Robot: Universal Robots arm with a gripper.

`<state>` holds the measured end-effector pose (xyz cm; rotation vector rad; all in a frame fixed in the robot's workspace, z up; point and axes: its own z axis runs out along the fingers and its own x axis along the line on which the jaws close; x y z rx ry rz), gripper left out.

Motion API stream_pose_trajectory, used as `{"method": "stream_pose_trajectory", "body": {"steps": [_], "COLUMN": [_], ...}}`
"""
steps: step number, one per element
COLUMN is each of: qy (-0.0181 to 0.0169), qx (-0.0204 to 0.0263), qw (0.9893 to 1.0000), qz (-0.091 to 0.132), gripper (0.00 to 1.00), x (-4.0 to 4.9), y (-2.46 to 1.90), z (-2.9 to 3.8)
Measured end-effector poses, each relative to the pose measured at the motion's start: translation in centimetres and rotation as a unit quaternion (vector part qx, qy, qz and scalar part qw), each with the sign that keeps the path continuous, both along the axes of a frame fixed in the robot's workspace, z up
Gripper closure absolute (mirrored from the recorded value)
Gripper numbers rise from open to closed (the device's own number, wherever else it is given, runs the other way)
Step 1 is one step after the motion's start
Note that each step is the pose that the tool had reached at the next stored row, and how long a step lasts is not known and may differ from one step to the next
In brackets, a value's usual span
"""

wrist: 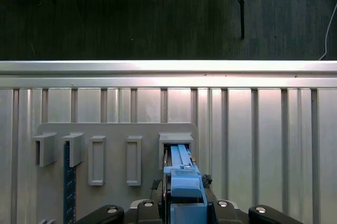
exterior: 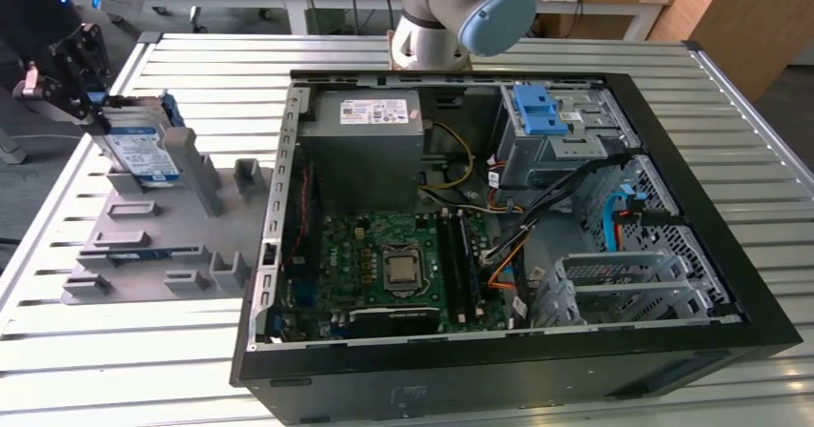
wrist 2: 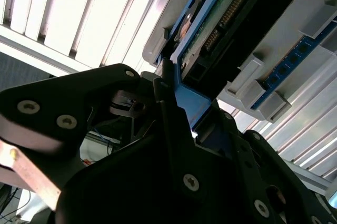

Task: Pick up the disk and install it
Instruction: 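Pick up the disk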

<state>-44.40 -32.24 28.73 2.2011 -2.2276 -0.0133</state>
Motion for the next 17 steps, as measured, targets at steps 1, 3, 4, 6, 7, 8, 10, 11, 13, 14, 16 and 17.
{"method": "stream_pose_trajectory", "body": {"steps": [1,3,4,6,7,8,10,11,13,14,16,17], "qy": [0.0,0.0,0.0001,0.0,0.0,0.0,0.0,0.0001,-0.0001,-0.0001,0.0,0.0], "qx": [0.0,0.0,0.0,0.0,0.0,0.0,0.0,0.0,0.0,0.0,0.0,0.0], "qw": [1.0,1.0,1.0,1.0,1.0,1.0,1.0,1.0,1.0,1.0,1.0,1.0], "qz": [0.0,0.0,0.0,0.0,0.0,0.0,0.0,0.0,0.0,0.0,0.0,0.0], "gripper": [0.64,0.64,0.64,0.64,0.64,0.64,0.64,0.64,0.64,0.64,0.64,0.64], "x": [0.0,0.0,0.0,0.0,0.0,0.0,0.0,0.0,0.0,0.0,0.0,0.0], "y": [0.0,0.0,0.0,0.0,0.0,0.0,0.0,0.0,0.0,0.0,0.0,0.0], "z": [0.0,0.04,0.08,0.21,0.32,0.43,0.68,0.76,0.78,0.78,0.79,0.8]}}
